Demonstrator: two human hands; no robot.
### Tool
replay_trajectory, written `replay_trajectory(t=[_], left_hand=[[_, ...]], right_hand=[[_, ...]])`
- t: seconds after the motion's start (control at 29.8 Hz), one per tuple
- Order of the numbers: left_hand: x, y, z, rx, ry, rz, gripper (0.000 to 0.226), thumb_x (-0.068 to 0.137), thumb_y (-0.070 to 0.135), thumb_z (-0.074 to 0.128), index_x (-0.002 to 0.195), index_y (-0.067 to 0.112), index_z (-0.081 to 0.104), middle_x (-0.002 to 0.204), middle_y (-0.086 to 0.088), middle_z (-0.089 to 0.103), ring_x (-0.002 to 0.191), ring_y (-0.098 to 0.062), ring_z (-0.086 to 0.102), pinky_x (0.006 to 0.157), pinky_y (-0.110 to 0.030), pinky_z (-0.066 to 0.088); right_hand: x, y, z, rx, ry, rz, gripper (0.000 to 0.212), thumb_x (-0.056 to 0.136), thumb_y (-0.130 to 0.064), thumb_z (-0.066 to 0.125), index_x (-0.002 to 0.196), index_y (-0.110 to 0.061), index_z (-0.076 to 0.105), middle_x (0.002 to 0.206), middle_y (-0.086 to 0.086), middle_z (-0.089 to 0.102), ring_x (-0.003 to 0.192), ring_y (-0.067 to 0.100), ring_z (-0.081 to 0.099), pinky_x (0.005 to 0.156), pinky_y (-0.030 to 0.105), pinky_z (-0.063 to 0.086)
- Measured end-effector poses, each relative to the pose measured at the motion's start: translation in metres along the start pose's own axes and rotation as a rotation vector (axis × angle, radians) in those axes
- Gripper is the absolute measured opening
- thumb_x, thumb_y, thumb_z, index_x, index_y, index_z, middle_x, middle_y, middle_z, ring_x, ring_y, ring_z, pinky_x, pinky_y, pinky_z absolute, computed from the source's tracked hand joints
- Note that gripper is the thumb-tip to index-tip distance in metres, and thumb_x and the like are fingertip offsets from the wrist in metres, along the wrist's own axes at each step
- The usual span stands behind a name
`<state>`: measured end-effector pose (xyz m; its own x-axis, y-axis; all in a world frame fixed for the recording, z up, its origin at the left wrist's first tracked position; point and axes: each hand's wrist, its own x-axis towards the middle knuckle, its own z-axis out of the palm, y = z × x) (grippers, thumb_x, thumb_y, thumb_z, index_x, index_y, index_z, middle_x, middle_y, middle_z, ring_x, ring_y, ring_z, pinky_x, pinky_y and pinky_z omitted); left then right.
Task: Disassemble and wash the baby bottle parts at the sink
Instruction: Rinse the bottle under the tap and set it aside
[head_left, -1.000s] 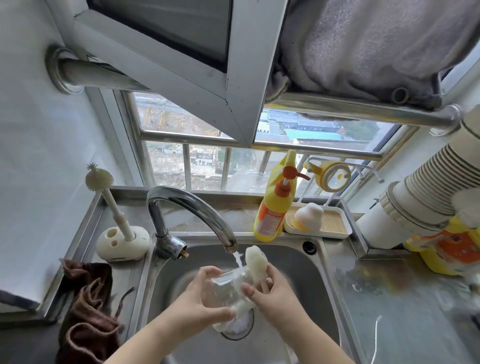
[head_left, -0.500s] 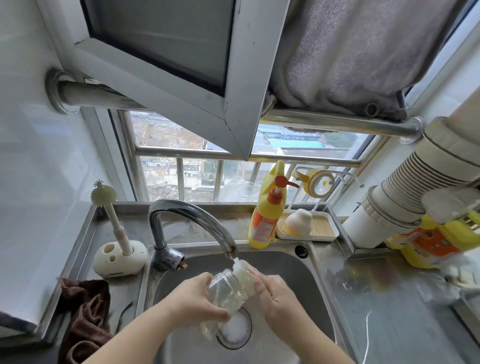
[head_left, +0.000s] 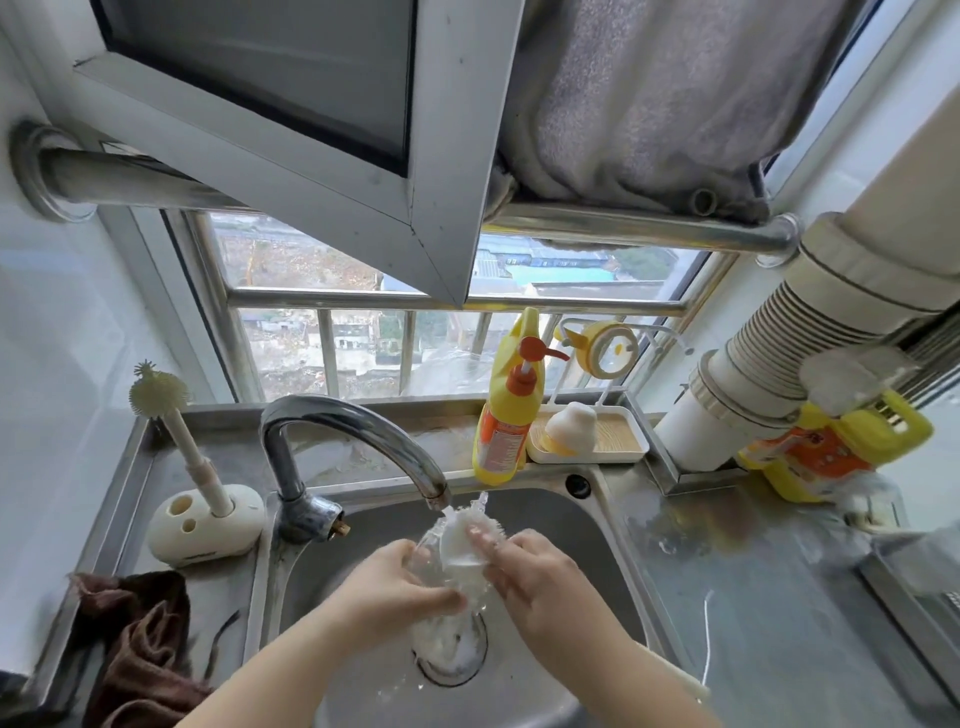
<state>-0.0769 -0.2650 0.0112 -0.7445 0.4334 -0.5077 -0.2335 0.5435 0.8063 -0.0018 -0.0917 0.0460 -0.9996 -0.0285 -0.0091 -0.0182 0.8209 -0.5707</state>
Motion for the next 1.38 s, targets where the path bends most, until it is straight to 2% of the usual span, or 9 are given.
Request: replay_trajectory(t=[0.07, 0.2, 0.3, 0.4, 0.5, 0.71, 0.94, 1.18, 1.38], left_hand=[[0.001, -0.002, -0.006, 0.014, 0.019, 0.026, 0.063, 0.04, 0.05, 0.077, 0.096, 0.026, 0.059, 0.09, 0.0, 0.069, 0.083, -0.012, 0.066, 0.077, -0.029, 0.053], [-0.001, -0.002, -0.009, 0.079, 0.063, 0.134, 0.06, 0.052, 0.034, 0.083, 0.101, 0.037, 0.049, 0.101, 0.008, 0.059, 0.088, -0.002, 0.057, 0.071, -0.012, 0.044], [-0.002, -0.003, -0.01, 0.086, 0.089, 0.201, 0.071, 0.044, 0.036, 0.08, 0.103, 0.045, 0.043, 0.11, 0.015, 0.053, 0.099, -0.002, 0.055, 0.079, -0.01, 0.041], [-0.004, -0.002, -0.003, 0.158, 0.084, 0.244, 0.079, 0.05, 0.031, 0.08, 0.115, 0.041, 0.038, 0.113, 0.022, 0.049, 0.108, 0.003, 0.05, 0.086, -0.004, 0.037], [-0.005, -0.001, 0.001, 0.18, 0.077, 0.258, 0.083, 0.047, 0.037, 0.079, 0.122, 0.032, 0.044, 0.112, 0.017, 0.053, 0.105, 0.001, 0.053, 0.093, -0.017, 0.044], [-0.014, -0.003, -0.01, 0.272, 0.182, 0.278, 0.087, 0.053, 0.037, 0.082, 0.13, 0.029, 0.043, 0.117, 0.02, 0.047, 0.111, 0.004, 0.046, 0.09, -0.002, 0.031], [-0.015, 0.01, 0.001, 0.326, 0.18, 0.276, 0.095, 0.049, 0.048, 0.078, 0.135, 0.03, 0.042, 0.12, 0.023, 0.045, 0.114, 0.0, 0.043, 0.1, -0.018, 0.036], [-0.009, 0.017, 0.004, 0.297, 0.185, 0.22, 0.098, 0.055, 0.041, 0.083, 0.14, 0.022, 0.038, 0.117, 0.021, 0.04, 0.113, 0.002, 0.041, 0.099, -0.01, 0.031], [-0.008, 0.006, 0.0, 0.234, 0.228, 0.185, 0.071, 0.051, 0.04, 0.081, 0.115, 0.033, 0.053, 0.11, 0.016, 0.051, 0.105, 0.0, 0.051, 0.091, -0.012, 0.041]], right_hand=[[-0.005, 0.006, -0.007, 0.03, -0.038, 0.017, 0.046, 0.088, -0.04, 0.039, 0.134, -0.038, 0.045, 0.091, -0.01, 0.049, 0.087, 0.0, 0.05, 0.079, 0.007, 0.036], [-0.006, 0.019, -0.028, 0.098, -0.05, 0.09, 0.032, 0.091, -0.03, 0.058, 0.122, -0.036, 0.06, 0.086, -0.028, 0.054, 0.083, -0.021, 0.052, 0.078, 0.004, 0.037], [0.004, 0.022, -0.049, 0.005, -0.118, 0.131, 0.03, 0.087, -0.035, 0.062, 0.116, -0.043, 0.06, 0.073, -0.023, 0.055, 0.07, -0.009, 0.054, 0.073, 0.012, 0.043], [0.024, 0.014, -0.054, -0.13, -0.253, 0.105, 0.039, 0.085, -0.037, 0.063, 0.122, -0.04, 0.052, 0.089, -0.012, 0.062, 0.083, 0.006, 0.058, 0.084, 0.027, 0.049], [0.042, 0.002, -0.044, -0.262, -0.371, 0.068, 0.039, 0.082, -0.034, 0.067, 0.113, -0.025, 0.044, 0.102, 0.001, 0.064, 0.091, 0.021, 0.061, 0.082, 0.037, 0.052], [0.053, 0.015, -0.063, -0.267, -0.52, 0.082, 0.016, 0.088, -0.029, 0.06, 0.101, -0.02, 0.063, 0.097, -0.005, 0.067, 0.087, 0.012, 0.062, 0.082, 0.028, 0.053], [0.063, 0.01, -0.044, -0.409, -0.39, 0.036, 0.023, 0.086, -0.049, 0.057, 0.089, -0.027, 0.063, 0.091, -0.007, 0.066, 0.085, 0.013, 0.06, 0.075, 0.031, 0.051], [0.068, 0.011, -0.042, -0.432, -0.304, -0.024, 0.027, 0.084, -0.051, 0.058, 0.088, -0.024, 0.059, 0.09, -0.003, 0.066, 0.084, 0.015, 0.059, 0.072, 0.029, 0.044], [0.078, 0.029, -0.047, -0.337, -0.316, 0.074, 0.027, 0.081, -0.054, 0.062, 0.08, -0.027, 0.058, 0.083, -0.01, 0.061, 0.079, 0.011, 0.056, 0.073, 0.029, 0.047]])
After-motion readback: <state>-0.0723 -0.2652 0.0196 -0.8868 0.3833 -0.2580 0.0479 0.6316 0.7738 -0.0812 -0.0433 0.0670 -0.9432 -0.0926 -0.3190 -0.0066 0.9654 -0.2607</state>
